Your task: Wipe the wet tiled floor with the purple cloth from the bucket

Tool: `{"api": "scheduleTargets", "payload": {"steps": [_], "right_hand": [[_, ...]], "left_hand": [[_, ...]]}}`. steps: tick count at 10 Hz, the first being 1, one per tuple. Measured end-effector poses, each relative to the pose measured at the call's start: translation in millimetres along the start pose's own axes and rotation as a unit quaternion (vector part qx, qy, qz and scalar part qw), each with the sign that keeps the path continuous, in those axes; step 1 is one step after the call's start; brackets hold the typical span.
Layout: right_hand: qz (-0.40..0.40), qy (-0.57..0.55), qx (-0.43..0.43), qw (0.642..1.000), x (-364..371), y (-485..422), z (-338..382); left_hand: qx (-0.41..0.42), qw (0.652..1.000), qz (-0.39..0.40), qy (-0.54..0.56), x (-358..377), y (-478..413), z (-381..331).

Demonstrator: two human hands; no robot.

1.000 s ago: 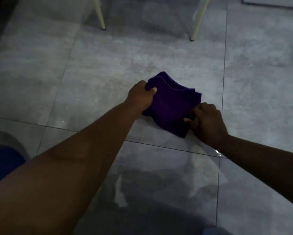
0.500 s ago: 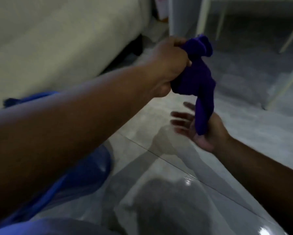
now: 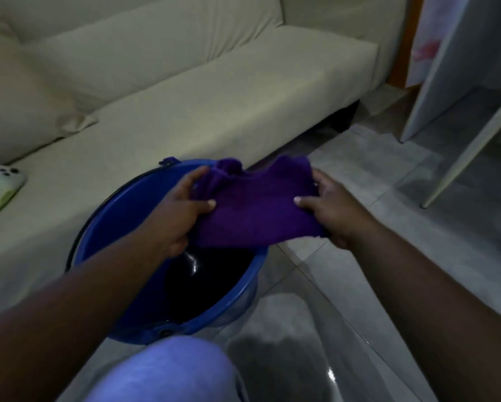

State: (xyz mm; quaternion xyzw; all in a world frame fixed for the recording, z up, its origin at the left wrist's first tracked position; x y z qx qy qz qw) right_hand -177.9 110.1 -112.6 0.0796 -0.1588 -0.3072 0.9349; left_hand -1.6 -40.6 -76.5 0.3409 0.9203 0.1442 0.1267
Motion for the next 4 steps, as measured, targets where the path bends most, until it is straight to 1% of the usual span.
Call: {"api": "scheduleTargets", "payload": {"steps": [1, 2, 3, 4], "right_hand": [[-0.013, 0.04, 0.058, 0.997, -0.3, -0.5, -38.5], [-0.016, 0.063, 0.091, 0.994, -4.3, -1.2, -59.9], [-0.025, 0.115, 0.105, 0.987, -23.3, 4.7, -66.9], [-0.081, 0.196, 0.094, 0.973, -71.6, 19.1, -62.7]], "left_hand": [[-0.061, 0.996, 0.051, -0.031, -4.8, 0.7, 35.6], [-0.101, 0.989, 0.103, -0.036, 1.6, 0.5, 44.8], [-0.111, 0.97, 0.128, -0.174, 7.0, 0.2, 44.0], [-0.051, 0.943, 0.024, -0.329, -3.4, -17.4, 33.8]]}}
Point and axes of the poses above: each hand's wrist, its own y-axis away from the middle knuckle, its own x-axis out of the palm, z = x × y, the point moved 6 cm from there along -y, towards the middle knuckle, and after that the axes turned 6 degrees about -y, right-handed, at the moved point
